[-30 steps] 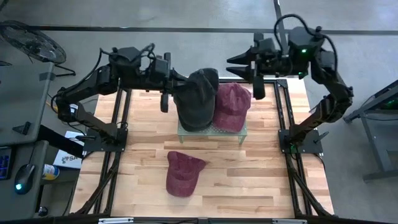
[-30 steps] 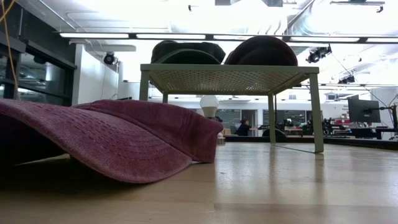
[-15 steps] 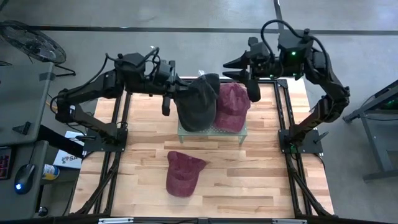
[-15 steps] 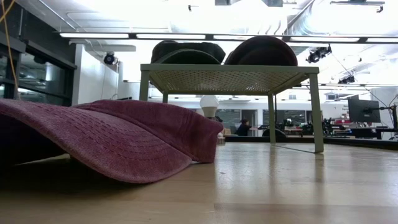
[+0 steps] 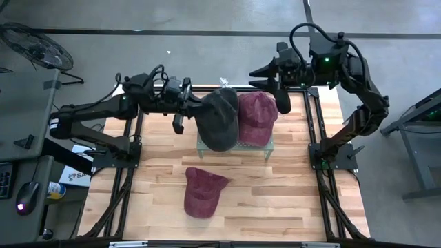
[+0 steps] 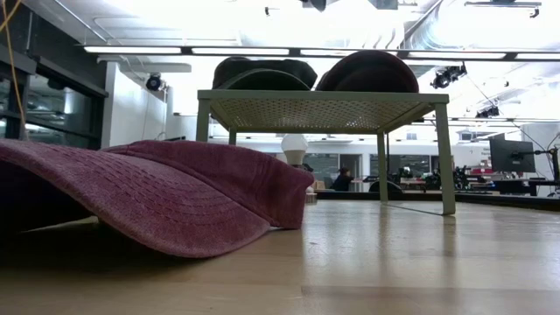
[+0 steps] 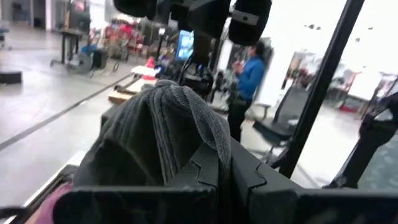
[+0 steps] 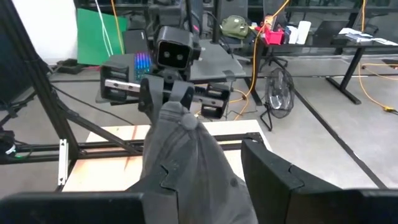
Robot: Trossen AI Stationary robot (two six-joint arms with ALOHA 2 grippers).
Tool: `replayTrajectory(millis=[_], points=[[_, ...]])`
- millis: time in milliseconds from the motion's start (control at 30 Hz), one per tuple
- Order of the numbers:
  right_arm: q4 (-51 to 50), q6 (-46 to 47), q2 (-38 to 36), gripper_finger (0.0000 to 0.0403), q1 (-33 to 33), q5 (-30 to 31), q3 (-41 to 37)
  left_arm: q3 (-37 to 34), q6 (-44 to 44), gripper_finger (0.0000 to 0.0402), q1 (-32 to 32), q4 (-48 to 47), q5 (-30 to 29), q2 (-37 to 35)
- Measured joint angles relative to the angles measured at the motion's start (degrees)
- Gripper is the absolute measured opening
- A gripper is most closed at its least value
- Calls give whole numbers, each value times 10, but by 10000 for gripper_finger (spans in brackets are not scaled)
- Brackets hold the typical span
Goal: Pick & Place hat
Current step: Stack the black cap on top of the black cap on the shelf
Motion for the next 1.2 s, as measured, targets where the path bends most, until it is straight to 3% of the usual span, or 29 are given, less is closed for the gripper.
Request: replayTrajectory(millis=[300,567,1200], points=[[0,-1,0,119,0,0,0,-103,-111,0,86,174,139,-8],[0,0,0,119,0,1,0,-158,-171,0,146,247,233,-7],[0,0,0,119,0,35,0,-201,-198,0,178,307,302,11]])
